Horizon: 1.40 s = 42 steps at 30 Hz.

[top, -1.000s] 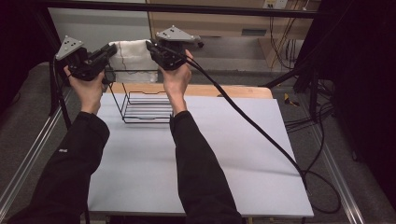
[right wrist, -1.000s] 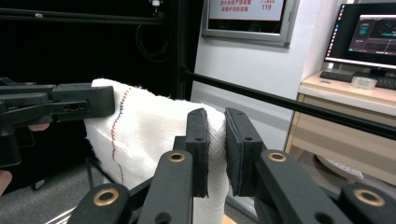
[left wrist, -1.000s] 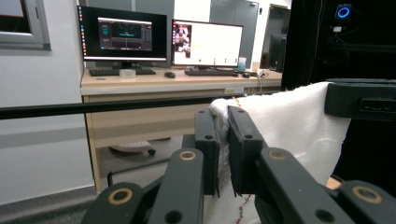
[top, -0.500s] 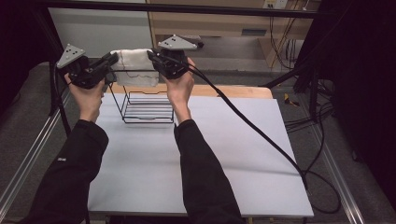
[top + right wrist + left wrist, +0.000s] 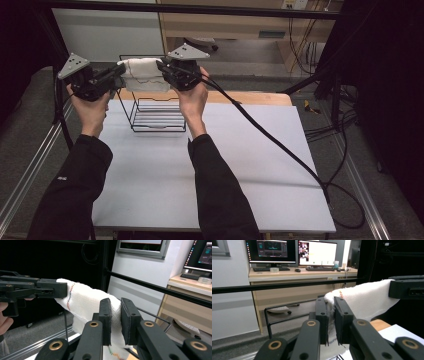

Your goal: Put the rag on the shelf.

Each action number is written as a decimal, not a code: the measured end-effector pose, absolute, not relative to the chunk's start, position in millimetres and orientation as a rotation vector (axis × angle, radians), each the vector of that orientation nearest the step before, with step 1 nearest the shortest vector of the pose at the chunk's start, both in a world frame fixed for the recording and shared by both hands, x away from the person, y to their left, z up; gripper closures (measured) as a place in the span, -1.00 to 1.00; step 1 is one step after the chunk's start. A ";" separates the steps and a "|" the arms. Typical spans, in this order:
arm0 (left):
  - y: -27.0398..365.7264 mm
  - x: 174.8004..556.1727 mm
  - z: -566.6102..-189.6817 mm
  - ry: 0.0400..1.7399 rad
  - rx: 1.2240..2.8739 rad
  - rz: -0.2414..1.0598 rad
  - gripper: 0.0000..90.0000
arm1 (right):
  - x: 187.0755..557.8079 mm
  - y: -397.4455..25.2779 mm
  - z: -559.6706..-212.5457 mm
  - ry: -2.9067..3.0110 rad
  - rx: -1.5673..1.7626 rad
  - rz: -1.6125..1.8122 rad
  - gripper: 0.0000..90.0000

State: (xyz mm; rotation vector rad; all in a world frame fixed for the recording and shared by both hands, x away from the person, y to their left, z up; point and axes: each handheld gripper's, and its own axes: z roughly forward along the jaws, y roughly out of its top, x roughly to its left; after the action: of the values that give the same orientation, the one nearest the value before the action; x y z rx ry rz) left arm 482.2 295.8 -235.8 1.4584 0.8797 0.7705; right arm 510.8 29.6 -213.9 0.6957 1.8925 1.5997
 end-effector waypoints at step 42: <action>298.2 478.2 -215.7 1.015 1.563 0.724 0.93 | 489.3 29.6 -241.5 1.985 0.664 1.537 0.76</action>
State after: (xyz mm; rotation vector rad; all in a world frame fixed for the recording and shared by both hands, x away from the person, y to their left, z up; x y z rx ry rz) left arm 478.2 298.2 -215.7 1.5626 1.0154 0.7244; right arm 489.3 29.6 -241.5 0.6643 1.9852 1.5374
